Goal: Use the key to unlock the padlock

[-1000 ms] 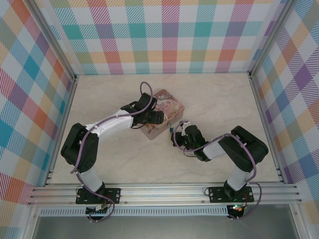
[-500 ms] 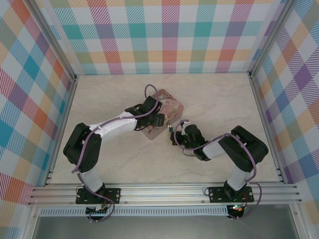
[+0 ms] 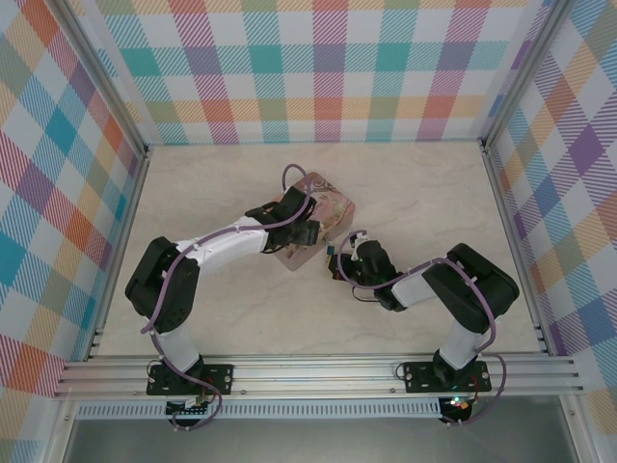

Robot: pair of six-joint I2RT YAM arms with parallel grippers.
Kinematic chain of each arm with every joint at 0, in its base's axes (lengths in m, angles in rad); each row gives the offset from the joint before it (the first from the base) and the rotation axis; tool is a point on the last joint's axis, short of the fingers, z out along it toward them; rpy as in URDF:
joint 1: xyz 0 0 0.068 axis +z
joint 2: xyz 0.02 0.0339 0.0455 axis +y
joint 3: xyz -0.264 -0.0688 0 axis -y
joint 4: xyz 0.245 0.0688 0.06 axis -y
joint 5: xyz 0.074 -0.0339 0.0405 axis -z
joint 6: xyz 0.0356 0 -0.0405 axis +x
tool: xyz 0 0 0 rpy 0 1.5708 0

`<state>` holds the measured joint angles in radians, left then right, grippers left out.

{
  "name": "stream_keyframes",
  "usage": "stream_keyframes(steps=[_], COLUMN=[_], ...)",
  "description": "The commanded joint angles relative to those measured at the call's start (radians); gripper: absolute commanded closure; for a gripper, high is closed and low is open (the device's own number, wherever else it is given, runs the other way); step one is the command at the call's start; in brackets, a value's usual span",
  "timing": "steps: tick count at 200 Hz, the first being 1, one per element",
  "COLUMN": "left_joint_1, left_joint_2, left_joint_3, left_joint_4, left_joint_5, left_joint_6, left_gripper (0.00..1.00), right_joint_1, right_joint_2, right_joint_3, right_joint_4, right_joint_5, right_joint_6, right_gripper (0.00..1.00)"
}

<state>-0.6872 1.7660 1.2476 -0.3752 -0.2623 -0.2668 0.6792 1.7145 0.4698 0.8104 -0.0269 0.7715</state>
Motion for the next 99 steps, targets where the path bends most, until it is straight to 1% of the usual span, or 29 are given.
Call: stream_keyframes(steps=[1, 41, 99], left_joint_1=[-0.015, -0.018, -0.021], left_joint_2=[0.066, 0.07, 0.077], left_joint_3=[-0.024, -0.025, -0.027], left_joint_4=[-0.131, -0.131, -0.134], left_joint_5=[0.037, 0.031, 0.021], left_joint_6=[-0.013, -0.014, -0.011], left_gripper=[0.17, 0.17, 0.17], right_joint_1=[-0.007, -0.01, -0.036], right_joint_2=[0.0, 0.002, 0.028], right_joint_3=[0.033, 0.023, 0.024], right_joint_4=[0.042, 0.094, 0.196], right_joint_5=[0.005, 0.029, 0.021], right_joint_6=[0.046, 0.077, 0.121], right_gripper=[1.0, 1.0, 1.0])
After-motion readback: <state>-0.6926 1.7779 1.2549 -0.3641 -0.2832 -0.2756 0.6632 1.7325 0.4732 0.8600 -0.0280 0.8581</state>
